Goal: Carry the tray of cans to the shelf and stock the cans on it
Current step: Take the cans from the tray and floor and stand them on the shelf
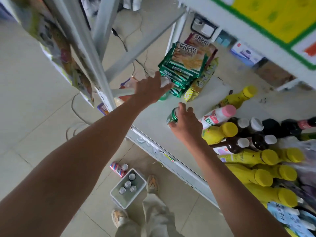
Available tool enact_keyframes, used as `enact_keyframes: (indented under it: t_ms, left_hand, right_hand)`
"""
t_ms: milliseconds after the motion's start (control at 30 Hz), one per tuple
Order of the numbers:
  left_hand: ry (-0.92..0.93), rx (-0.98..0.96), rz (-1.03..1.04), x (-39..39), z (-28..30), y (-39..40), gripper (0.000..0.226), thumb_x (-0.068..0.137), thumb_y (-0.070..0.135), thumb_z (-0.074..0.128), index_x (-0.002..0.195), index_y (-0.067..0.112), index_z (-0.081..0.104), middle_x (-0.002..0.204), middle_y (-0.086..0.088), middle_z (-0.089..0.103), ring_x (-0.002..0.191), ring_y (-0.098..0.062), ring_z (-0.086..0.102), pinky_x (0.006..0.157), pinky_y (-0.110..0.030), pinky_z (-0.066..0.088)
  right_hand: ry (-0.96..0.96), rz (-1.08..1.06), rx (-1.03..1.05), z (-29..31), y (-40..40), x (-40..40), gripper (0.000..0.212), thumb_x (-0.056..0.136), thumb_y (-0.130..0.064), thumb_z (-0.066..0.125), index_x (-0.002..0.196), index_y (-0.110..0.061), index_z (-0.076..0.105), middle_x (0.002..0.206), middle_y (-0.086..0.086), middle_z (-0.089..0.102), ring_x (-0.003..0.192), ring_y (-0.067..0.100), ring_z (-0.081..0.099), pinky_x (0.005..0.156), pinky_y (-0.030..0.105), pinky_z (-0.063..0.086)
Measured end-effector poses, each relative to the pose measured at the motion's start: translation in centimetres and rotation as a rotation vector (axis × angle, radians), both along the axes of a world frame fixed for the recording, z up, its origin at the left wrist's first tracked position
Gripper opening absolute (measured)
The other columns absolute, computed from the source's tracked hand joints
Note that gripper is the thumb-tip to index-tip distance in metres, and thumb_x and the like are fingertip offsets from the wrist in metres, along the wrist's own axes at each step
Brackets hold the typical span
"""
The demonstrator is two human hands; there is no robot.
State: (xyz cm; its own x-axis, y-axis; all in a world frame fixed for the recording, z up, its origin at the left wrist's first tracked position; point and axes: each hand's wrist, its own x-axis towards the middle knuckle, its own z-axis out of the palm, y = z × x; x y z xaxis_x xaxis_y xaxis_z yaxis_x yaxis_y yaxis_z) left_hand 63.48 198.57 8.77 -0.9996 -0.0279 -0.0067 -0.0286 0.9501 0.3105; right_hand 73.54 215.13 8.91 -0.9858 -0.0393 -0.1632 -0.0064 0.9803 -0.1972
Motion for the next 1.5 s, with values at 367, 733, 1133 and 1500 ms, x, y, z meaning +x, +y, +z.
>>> enact_keyframes:
  t_ms: [367,733,1133,1500]
  left_hand:
    - [-0.064,0.409,0.383,7.4,-10.5,-4.3,0.085,0.075,0.086,0.05,0.137,0.028,0.045,0.098,-0.013,0.072,0.089,-0.036,0.07,0.064,-0.035,0.042]
    - [0.298,0.471,0.464,23.0,-10.2,-4.4,0.042,0.092,0.053,0.052,0.12,0.022,0.05,0.059,0.008,0.048,0.055,-0.026,0.064,0.042,-0.031,0.043]
    - [-0.685,0.561,0.898,50.1,-38.3,-2.7,0.038,0.088,0.03,0.061,0.124,0.02,0.054,0.113,-0.01,0.07,0.095,-0.035,0.069,0.072,-0.039,0.053]
    - [-0.721,0.358,0.706,51.0,-66.4,-3.7,0.067,0.091,0.025,0.06,0.15,0.024,0.028,0.138,-0.013,0.053,0.085,-0.042,0.069,0.057,-0.038,0.04]
  right_hand:
    - [0.271,-0.149,-0.357,-7.3,-6.1,10.4,0.07,0.081,-0.012,0.069,0.145,-0.003,0.044,0.144,0.019,0.048,0.135,0.037,0.043,0.11,0.05,0.039]
    - [0.394,0.074,-0.585,-8.1,-9.2,15.6,0.032,0.079,-0.001,0.055,0.11,-0.007,0.057,0.109,0.005,0.059,0.102,0.03,0.057,0.094,0.023,0.038]
    - [-0.671,0.713,0.025,-39.1,-11.0,23.9,0.035,0.088,0.001,0.06,0.123,0.003,0.058,0.123,0.023,0.057,0.113,0.04,0.055,0.094,0.042,0.038]
    - [-0.873,0.447,0.442,-69.3,-10.3,28.3,0.077,0.077,-0.065,0.066,0.134,-0.016,0.052,0.13,0.008,0.063,0.119,0.032,0.063,0.079,0.034,0.043]
